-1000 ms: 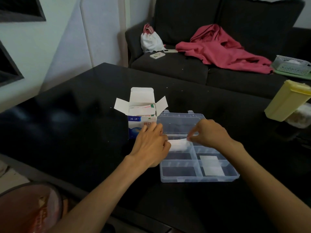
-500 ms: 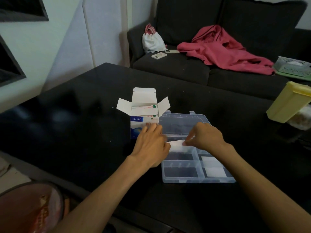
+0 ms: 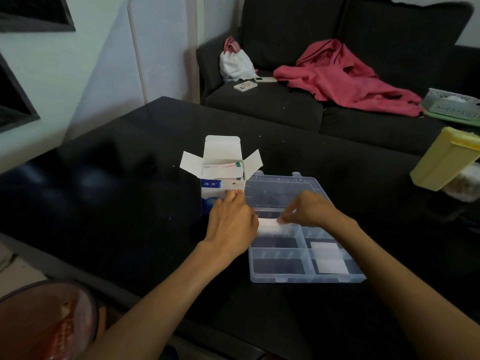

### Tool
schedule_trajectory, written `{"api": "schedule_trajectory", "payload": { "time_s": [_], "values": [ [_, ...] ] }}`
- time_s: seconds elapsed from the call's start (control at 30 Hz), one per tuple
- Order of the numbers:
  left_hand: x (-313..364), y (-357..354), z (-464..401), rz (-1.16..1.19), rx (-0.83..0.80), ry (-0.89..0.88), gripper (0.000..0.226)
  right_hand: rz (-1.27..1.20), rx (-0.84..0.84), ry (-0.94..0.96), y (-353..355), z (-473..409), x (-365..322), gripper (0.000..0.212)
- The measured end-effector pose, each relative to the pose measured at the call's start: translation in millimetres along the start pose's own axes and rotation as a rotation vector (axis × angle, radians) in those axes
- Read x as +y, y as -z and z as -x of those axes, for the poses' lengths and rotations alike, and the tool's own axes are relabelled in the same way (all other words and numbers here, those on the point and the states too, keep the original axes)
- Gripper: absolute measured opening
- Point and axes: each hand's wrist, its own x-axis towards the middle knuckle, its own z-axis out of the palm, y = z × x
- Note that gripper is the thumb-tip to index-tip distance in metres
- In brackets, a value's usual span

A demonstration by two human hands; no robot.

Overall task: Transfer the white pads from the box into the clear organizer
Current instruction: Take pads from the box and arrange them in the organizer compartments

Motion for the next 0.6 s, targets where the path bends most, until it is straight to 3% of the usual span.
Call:
{"api": "schedule_trajectory", "payload": {
  "time_s": [0.27,0.47,0.6],
  "values": [
    [1,-3,-1,0.078,-0.022,0.052,0.029,0.166,0.023,-0.014,7,4,-6,0.03],
    [0,2,1,0.206,0.077,0.072,0.021,0.252,0.018,-0.008,9,6,-9,0.037],
    [5,21,6,0.274,0.142,0.033,0.019,0.185,0.038,-0.006,18,13,-7,0.033]
  ]
}}
